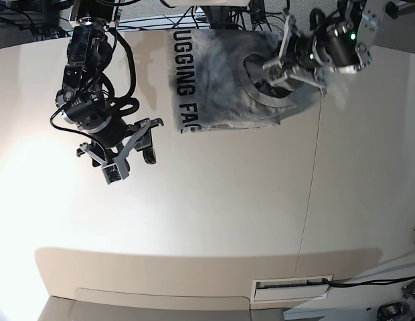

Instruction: Fold the T-shirt properly

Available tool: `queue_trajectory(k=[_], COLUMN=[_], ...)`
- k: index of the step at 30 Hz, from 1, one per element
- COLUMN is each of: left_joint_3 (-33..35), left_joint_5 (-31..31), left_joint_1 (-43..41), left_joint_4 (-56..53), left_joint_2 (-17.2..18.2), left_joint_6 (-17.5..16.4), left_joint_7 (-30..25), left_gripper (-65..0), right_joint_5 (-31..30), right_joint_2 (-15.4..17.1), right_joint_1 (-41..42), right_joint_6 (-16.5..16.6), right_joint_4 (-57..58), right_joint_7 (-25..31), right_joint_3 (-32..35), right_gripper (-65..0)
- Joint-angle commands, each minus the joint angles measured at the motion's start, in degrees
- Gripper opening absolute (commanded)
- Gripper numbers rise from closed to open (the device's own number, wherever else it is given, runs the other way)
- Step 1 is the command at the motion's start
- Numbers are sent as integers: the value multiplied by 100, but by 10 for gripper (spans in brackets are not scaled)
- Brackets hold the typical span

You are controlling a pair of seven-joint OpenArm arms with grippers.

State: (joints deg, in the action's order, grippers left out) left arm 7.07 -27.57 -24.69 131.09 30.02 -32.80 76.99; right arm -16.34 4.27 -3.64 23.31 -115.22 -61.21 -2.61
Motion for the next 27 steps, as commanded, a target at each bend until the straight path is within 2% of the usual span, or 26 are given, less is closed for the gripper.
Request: queue_trajectory(k=[1,9,10,13,14,15,17,20,22,24,25,27], left_joint_3=[-24,-24,-24,-24,-24,-24,-24,-24,-24,-24,-31,-131], left_joint_5=[15,363,363,702,949,1231,1884,2643,2568,2404,2343,2081], left_joint_1=[-87,-407,-407,-404,-404,-404,-402,-398,-297,-48,87,352], left_joint_4=[146,197,197,197,197,197,197,192,179,131,59,-197], left_joint_2=[48,48,48,48,48,48,48,48,44,42,44,13], left_joint_6=[2,4,37,396,522,654,905,1521,1838,1908,2020,2031], left_joint_7=[-22,13,4,-291,-402,-505,-730,-1600,-1969,-1897,-1902,-1908], left_gripper=[-650,-650,-610,-340,-283,-254,-251,-251,-275,-306,-311,-312], right_joint_5=[-57,-55,-55,-57,-57,-55,-57,-57,-66,-74,-74,-72], right_joint_2=[17,17,17,17,17,15,17,17,15,15,17,17], right_joint_1=[74,74,74,74,74,74,74,74,74,74,74,74], right_joint_6=[-22,-22,-22,-22,-22,-20,-22,-22,-22,-22,-22,-20], right_joint_4=[-92,-92,-92,-92,-92,-92,-92,-92,-92,-92,-92,-92], right_joint_7=[173,173,173,175,173,173,173,175,173,170,170,168], right_joint_3=[-9,-9,-9,-9,-9,-9,-9,-9,-7,-9,-9,-9], right_gripper=[-296,-296,-296,-296,-296,-296,-296,-296,-296,-296,-296,-296])
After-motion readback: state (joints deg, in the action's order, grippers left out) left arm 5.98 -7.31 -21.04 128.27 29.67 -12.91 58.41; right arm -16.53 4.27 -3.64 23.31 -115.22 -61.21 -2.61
